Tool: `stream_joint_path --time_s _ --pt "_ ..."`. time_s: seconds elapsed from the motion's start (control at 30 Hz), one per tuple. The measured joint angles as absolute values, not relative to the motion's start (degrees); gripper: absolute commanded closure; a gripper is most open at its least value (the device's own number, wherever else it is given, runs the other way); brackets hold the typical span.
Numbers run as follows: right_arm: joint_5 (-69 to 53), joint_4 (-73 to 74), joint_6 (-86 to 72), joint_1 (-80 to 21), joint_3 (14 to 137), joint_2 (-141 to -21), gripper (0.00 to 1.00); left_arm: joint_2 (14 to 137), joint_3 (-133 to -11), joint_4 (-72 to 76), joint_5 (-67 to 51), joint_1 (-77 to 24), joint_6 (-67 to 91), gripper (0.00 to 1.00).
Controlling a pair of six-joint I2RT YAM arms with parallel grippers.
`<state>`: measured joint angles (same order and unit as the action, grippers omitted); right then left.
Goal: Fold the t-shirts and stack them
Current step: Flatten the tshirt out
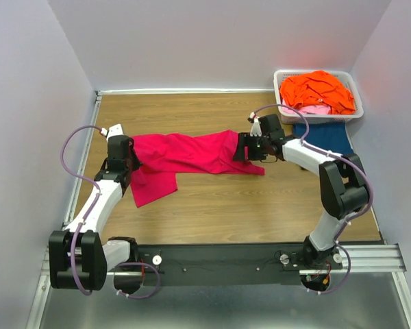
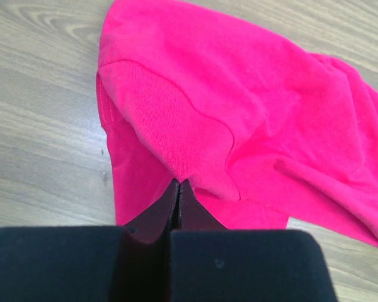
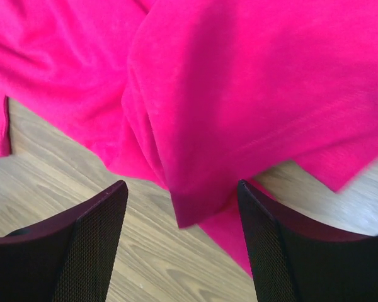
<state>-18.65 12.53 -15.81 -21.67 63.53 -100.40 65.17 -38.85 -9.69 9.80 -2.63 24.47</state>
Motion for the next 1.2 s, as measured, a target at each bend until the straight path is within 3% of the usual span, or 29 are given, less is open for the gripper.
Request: stream_joint_path --time_s 0.1,0.13,0.2,0.23,0.4,0.43,0.5,0.53,0.6,0.77,0.9,1.07,1.2 --pt "-19.7 12.4 -15.4 -22.5 64.5 -103.1 0.46 65.2 -38.7 -8.7 9.8 -2.6 24.4 1.00" --pt "-19.7 12.4 -15.3 -22.6 64.6 -103.6 0.76 65.2 -38.6 -8.4 9.8 -2.6 24.2 1.00" --pt "-19.0 12.6 -15.2 -23.0 64.9 -104.3 0.98 65.2 -38.5 -8.2 9.8 -2.6 24.0 1.00" --pt "-18.0 13.1 -15.2 -23.0 65.5 -104.4 0.99 65.1 -38.5 -8.1 9.8 -2.6 23.9 1.00" --pt "-9.3 15.3 -15.0 -21.1 73.9 -104.7 0.97 64.6 -38.3 -7.9 9.8 -2.6 23.5 1.00" --pt "-7.4 15.5 -15.2 -19.8 77.6 -105.2 0.83 64.4 -38.3 -7.8 9.8 -2.6 23.5 1.00" --pt "-2.8 14.5 -15.6 -17.1 83.9 -106.7 0.64 64.3 -38.3 -7.8 9.8 -2.6 23.4 1.00" --pt "-0.9 14.7 -15.6 -16.2 86.2 -107.5 0.45 64.3 -38.3 -7.8 9.8 -2.6 23.4 1.00" --pt "2.4 14.4 -16.2 -13.8 92.1 -110.0 0.31 64.3 -38.3 -7.7 9.8 -2.6 23.3 1.00" --pt "3.0 15.0 -16.5 -12.4 92.7 -110.5 0.30 64.3 -38.3 -7.7 9.3 -2.6 23.1 1.00" --pt "0.1 15.4 -17.1 -13.1 83.5 -106.8 0.32 64.5 -38.3 -7.4 8.4 -2.6 23.1 1.00" --pt "-0.8 17.1 -18.0 -13.5 73.9 -104.1 0.43 65.3 -38.3 -7.0 7.4 -2.6 23.1 1.00" --pt "0.2 18.1 -19.0 -13.5 71.5 -104.4 0.46 65.4 -38.3 -6.9 7.0 -2.6 23.1 1.00"
